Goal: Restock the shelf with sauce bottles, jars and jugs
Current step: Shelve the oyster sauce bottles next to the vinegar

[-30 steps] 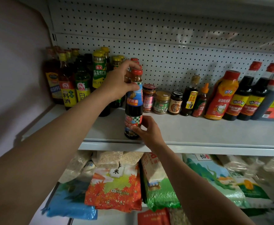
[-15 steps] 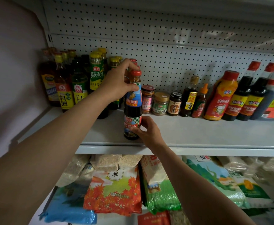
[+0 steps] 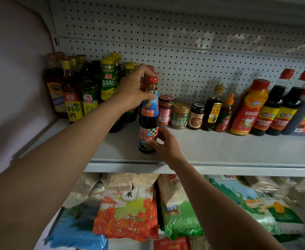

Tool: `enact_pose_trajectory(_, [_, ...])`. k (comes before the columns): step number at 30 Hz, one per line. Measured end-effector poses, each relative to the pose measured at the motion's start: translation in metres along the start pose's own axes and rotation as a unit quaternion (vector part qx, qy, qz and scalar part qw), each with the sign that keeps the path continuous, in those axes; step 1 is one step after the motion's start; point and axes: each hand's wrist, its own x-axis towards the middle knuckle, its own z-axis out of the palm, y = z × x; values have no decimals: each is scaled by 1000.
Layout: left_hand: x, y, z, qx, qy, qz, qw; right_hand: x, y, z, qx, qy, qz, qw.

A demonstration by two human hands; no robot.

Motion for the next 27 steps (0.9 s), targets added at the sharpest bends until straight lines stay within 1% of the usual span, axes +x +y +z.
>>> enact_pose_trajectory(11, [10,-8,2,-2,1,5,1000,17,7,2,4,-4,-5,1000])
enact_pose_trajectory(20, [18,-23,2,-78,-13,15,997,36,18,4,-3,-13,-13,1000])
enact_pose_trajectory(27, [34,-34,4,-92,-12,13,996,52,20,7,6,-10,-17,1000])
